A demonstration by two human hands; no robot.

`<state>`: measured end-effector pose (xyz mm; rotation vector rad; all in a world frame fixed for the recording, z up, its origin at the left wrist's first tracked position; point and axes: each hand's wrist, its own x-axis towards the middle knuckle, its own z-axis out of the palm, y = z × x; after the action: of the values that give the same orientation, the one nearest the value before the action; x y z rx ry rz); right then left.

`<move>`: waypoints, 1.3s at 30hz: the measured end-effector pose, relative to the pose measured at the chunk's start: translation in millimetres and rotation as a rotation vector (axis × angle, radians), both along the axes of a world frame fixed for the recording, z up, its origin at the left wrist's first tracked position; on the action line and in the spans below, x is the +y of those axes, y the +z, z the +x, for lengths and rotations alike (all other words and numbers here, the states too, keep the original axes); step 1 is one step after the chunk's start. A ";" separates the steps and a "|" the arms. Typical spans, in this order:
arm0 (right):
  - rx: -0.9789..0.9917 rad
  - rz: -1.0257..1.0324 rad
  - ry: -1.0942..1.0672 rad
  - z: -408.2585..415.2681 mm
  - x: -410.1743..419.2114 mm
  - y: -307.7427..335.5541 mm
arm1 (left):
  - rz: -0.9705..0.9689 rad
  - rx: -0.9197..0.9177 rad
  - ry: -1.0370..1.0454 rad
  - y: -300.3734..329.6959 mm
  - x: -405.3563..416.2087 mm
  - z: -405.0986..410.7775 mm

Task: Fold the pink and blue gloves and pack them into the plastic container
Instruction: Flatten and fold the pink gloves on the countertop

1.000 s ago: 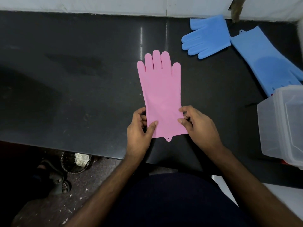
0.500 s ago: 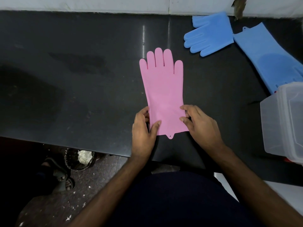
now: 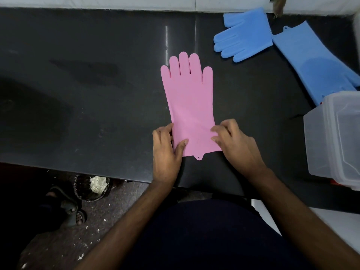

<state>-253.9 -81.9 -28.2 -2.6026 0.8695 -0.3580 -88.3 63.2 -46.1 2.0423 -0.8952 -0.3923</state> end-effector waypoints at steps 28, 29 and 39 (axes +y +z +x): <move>-0.105 -0.304 0.236 -38.6 -7.0 -15.9 | 0.456 -0.525 -0.059 -6.1 7.9 5.9; -0.118 -0.294 0.230 -38.3 -7.8 -15.9 | 0.457 -0.528 -0.064 -6.2 7.5 6.0; -0.129 -0.217 0.231 -33.3 -13.3 -10.8 | 0.254 -0.426 -0.249 10.0 19.2 10.1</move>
<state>-287.3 -95.3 -38.9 -2.8024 0.5040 -0.5752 -78.2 82.4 -36.1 2.2989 -1.4291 -0.2117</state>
